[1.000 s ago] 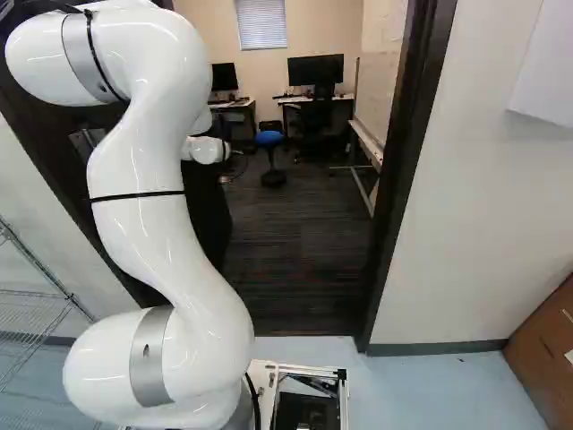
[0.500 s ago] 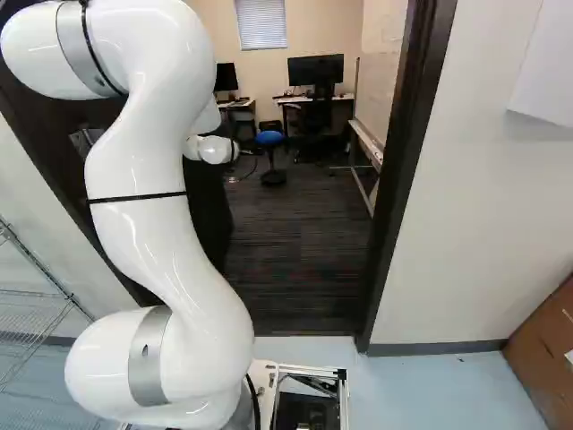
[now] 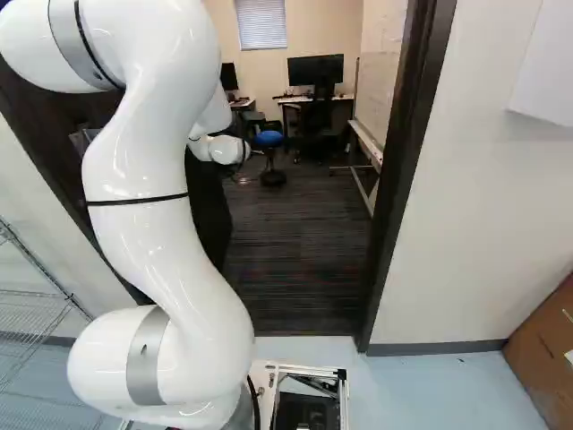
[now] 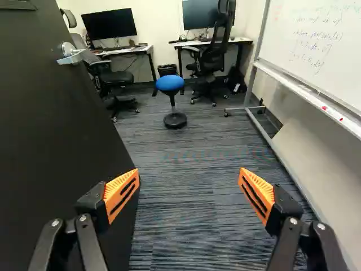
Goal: Open the door and move inside
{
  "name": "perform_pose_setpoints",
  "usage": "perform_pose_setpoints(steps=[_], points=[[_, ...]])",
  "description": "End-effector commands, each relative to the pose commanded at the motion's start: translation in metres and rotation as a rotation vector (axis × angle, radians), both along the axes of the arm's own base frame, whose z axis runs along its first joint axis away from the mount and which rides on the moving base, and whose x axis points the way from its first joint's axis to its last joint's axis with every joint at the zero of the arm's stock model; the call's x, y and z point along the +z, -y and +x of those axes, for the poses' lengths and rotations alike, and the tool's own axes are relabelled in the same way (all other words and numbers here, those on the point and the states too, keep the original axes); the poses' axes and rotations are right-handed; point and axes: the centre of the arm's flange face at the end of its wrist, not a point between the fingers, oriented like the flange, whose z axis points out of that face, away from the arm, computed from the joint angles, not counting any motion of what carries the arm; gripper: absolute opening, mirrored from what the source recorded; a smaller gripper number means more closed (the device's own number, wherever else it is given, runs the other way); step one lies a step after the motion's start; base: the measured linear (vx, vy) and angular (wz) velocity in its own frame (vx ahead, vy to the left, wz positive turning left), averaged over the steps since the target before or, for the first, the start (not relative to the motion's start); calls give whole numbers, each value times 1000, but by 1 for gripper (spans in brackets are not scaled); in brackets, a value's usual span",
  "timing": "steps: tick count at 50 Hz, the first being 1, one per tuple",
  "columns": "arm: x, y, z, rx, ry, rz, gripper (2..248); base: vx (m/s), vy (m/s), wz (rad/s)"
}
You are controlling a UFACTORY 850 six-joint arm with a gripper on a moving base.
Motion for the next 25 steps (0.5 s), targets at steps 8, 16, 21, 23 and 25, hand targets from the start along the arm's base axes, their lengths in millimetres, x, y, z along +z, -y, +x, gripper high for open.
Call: perform_pose_setpoints(steps=[8, 16, 21, 23, 25], points=[[0, 0, -1, 0, 0, 0, 247, 0, 0, 0], [0, 2, -4, -1, 0, -1, 247, 0, 0, 0], [0, 3, -7, -2, 1, -2, 247, 0, 0, 0], [0, 4, -8, -2, 1, -3, 247, 0, 0, 0], [0, 5, -10, -3, 1, -3, 247, 0, 0, 0]])
